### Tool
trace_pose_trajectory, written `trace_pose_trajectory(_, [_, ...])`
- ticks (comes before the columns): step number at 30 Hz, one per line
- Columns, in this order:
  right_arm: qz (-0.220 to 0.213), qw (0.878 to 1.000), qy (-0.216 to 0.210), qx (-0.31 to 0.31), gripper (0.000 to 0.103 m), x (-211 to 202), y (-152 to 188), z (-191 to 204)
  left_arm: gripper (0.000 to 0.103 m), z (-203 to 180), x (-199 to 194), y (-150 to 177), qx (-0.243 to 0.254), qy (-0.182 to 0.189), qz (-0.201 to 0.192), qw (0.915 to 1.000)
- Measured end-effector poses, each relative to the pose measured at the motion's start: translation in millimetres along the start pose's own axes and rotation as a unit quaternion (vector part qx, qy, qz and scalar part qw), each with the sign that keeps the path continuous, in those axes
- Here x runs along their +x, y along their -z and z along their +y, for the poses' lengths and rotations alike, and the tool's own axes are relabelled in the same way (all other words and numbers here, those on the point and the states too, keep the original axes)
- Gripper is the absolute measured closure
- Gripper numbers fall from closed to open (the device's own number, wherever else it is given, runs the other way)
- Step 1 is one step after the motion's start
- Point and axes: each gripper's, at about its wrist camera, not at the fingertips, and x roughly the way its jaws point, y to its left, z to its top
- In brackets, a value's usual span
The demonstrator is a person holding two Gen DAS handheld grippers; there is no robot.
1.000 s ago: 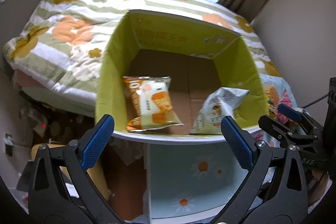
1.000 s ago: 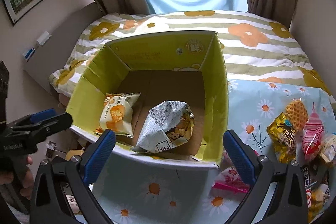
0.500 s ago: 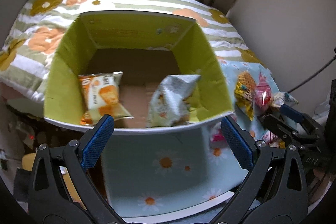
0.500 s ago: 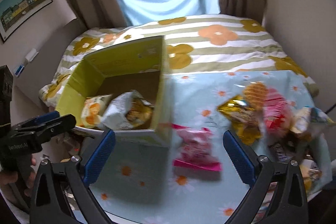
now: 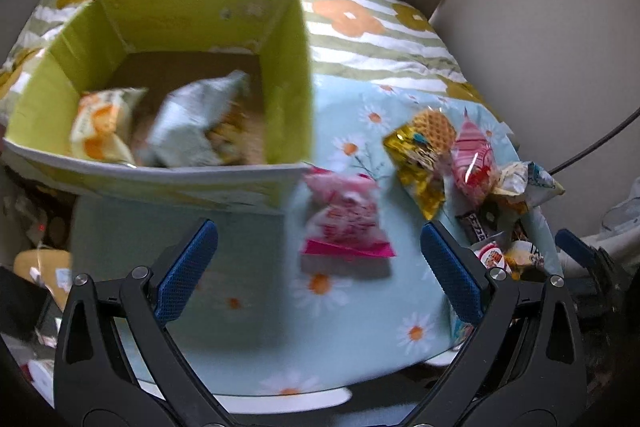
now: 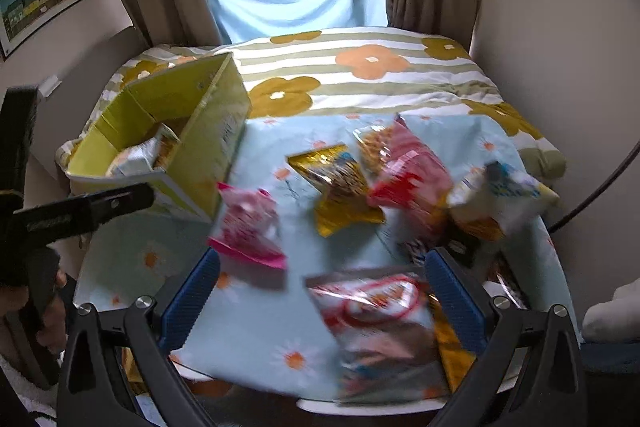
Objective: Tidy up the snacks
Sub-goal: 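Grasp the pink packet with the left tool while the right tool grasps the Oishi shrimp flake bag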
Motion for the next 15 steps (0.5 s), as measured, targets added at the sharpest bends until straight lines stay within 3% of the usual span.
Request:
trace_pose_trajectory(9, [0.007, 0.999, 0.008, -0.051, 0.001, 26.0, 42.9, -27.7, 0.003, -44.7, 58.9, 15.1, 0.023, -0.036, -0.006, 0.9991])
trace_pose_trajectory(15, [0.009, 0.997, 0.025, -0.066, 0.001, 44.7, 56.2, -24.3, 0.009, -53.4, 100.9, 17.1, 0.046, -0.052, 0.017, 0.9974])
